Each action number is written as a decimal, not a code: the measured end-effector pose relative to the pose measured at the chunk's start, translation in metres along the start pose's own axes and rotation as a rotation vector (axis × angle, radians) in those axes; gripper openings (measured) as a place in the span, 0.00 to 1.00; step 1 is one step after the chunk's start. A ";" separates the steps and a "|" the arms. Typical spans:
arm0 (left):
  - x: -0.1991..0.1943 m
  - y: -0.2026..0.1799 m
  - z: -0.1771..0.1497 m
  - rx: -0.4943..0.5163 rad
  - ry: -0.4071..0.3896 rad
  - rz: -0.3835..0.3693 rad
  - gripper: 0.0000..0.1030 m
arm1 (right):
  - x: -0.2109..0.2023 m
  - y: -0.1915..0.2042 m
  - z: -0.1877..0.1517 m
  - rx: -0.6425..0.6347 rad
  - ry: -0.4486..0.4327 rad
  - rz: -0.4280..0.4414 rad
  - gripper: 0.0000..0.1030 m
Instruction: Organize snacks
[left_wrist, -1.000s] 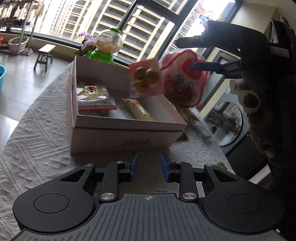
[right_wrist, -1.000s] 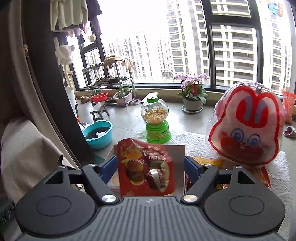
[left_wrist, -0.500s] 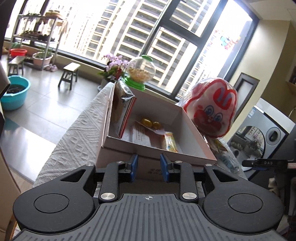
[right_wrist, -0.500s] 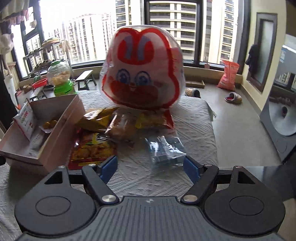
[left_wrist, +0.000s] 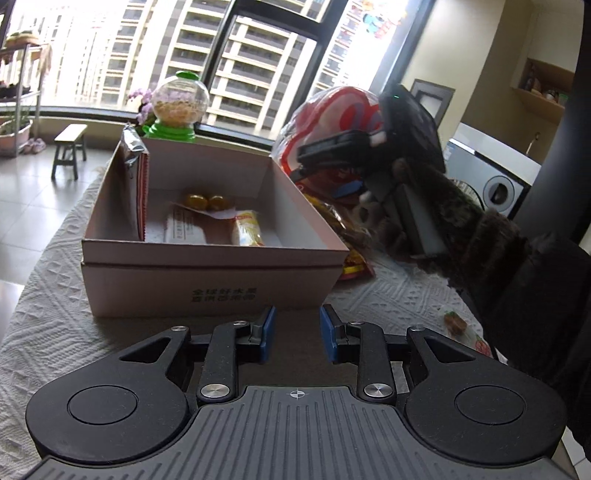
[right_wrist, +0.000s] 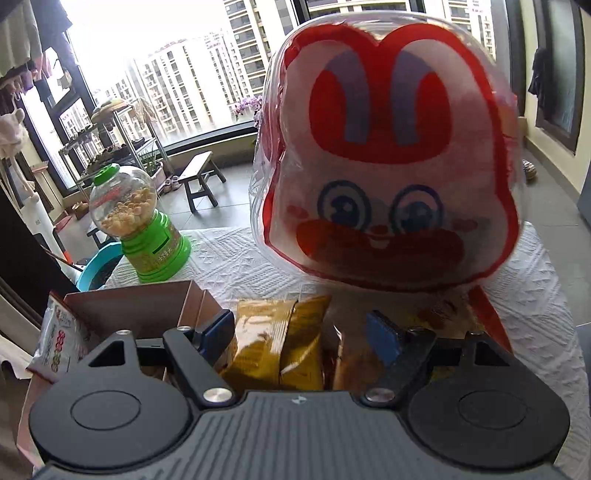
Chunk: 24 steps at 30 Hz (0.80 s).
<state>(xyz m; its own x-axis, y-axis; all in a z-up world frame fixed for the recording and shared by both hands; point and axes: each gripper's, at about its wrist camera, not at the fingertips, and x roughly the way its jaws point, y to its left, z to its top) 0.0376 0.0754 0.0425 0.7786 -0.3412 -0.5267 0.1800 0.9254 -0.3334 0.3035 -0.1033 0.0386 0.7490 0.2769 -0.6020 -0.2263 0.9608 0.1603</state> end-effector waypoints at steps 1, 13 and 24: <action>0.001 0.001 -0.001 0.007 0.007 -0.005 0.30 | 0.014 0.006 0.003 -0.021 0.018 -0.036 0.72; 0.008 0.027 0.001 -0.093 -0.007 -0.017 0.30 | -0.023 -0.012 -0.051 -0.134 0.167 0.133 0.52; -0.036 0.013 0.053 -0.004 -0.218 0.069 0.30 | -0.114 -0.039 -0.084 -0.235 -0.001 -0.006 0.77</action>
<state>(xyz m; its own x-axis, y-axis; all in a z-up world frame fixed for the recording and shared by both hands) 0.0442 0.1088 0.0981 0.9005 -0.2329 -0.3672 0.1196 0.9446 -0.3057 0.1744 -0.1741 0.0352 0.7514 0.2712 -0.6015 -0.3606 0.9322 -0.0302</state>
